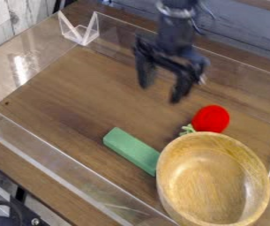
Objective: Move the red object to the left side of the table
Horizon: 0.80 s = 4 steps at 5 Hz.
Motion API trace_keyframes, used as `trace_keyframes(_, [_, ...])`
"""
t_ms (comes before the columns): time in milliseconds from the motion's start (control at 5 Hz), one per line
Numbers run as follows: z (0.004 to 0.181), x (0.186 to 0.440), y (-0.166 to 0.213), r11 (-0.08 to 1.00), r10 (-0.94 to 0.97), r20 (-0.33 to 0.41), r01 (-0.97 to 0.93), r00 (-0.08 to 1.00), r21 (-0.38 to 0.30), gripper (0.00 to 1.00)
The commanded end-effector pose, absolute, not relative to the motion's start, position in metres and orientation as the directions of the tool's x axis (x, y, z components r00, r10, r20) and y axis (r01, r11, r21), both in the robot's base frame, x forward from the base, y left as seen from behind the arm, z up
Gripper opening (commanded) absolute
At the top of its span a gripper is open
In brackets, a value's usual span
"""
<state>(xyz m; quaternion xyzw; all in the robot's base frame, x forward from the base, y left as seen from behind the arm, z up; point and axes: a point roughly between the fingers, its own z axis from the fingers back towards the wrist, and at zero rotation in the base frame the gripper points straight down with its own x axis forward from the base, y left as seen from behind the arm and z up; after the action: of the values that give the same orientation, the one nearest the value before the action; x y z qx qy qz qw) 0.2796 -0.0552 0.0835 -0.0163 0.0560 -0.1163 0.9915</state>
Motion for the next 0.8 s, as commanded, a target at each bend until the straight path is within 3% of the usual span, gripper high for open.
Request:
trace_keyframes(0, [0.081, 0.283, -0.098, 0.952, -0.306, -0.048, 0.304, 0.951, -0.042, 1.0])
trace_keyframes(200, [0.079, 0.28, -0.12, 0.958, -0.284, -0.035, 0.283, 0.958, -0.041, 1.0])
trace_keyframes(600, [0.08, 0.29, -0.105, 0.962, -0.272, -0.01, 0.272, 0.962, 0.007, 1.0])
